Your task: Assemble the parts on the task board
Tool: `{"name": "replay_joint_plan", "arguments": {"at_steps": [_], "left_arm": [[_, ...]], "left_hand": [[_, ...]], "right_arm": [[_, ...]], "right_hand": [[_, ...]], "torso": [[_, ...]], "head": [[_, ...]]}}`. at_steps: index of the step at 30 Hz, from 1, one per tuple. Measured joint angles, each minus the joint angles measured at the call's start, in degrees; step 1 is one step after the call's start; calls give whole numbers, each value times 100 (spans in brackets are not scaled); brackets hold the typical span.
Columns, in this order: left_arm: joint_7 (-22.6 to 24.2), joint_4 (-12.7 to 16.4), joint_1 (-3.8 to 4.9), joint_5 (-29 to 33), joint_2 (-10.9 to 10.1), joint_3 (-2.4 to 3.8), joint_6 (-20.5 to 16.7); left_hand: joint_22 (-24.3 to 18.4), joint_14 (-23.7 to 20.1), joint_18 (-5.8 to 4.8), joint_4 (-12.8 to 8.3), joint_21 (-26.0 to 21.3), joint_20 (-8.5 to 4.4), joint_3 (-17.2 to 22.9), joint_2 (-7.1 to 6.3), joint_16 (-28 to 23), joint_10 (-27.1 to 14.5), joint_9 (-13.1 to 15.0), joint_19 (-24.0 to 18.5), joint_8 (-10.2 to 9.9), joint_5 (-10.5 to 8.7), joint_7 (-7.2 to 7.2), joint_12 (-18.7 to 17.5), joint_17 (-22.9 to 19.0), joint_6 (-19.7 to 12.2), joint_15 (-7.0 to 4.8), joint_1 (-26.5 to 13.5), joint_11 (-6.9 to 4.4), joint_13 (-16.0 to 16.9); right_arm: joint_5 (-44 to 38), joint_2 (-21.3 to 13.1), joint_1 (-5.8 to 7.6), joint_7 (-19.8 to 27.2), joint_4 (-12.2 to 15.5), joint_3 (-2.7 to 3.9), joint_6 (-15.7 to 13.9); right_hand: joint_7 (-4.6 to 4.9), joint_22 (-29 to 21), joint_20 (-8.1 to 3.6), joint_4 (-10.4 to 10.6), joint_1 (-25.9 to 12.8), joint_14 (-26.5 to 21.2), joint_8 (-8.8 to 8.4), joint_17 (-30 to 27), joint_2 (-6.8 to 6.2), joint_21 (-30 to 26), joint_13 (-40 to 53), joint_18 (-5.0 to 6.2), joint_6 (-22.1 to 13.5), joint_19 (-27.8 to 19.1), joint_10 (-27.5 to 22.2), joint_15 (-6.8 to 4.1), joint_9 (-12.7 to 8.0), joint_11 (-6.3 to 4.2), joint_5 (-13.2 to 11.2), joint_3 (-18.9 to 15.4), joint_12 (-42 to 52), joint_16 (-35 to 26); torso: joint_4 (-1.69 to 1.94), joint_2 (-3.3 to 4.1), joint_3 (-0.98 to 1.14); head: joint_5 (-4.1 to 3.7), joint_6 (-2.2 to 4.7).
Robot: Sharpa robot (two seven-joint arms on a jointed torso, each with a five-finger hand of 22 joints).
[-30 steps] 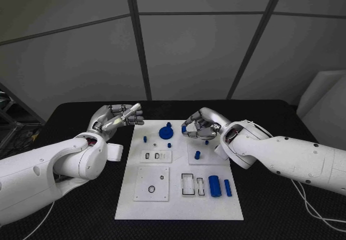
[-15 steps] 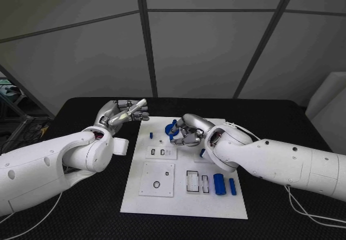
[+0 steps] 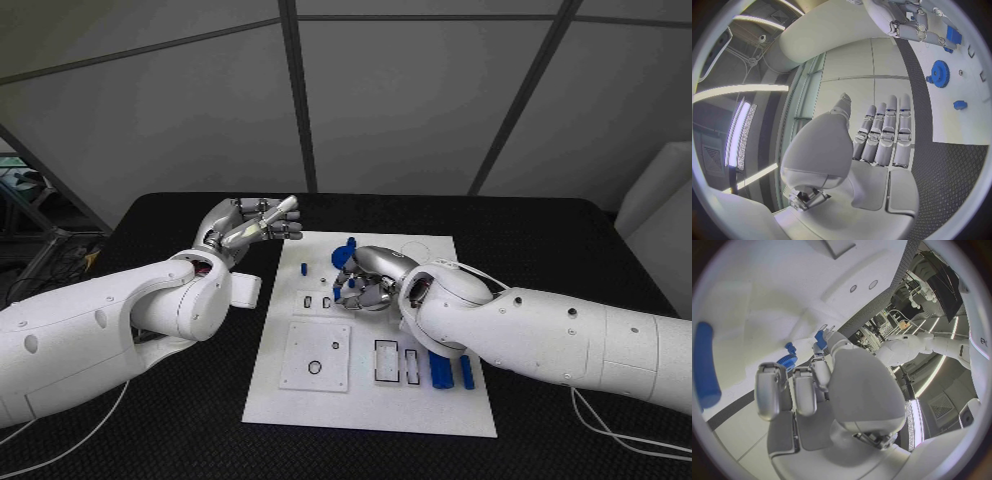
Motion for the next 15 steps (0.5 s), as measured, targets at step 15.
{"name": "replay_joint_plan", "arguments": {"at_steps": [15], "left_arm": [[-12,-9,0,0,11,0,33]], "left_hand": [[0,0,0,-16,0,0,-16,0,-26,0,0,0,0,0,0,0,7,0,0,0,0,0]], "right_arm": [[-208,86,-20,-146,-46,-19,104]], "right_hand": [[-5,0,0,6,-38,0,2,0,-38,0,1,0,-5,0,0,0,1,0,0,-7,0,0]], "torso": [[-1,1,0]], "head": [[15,-20]]}}
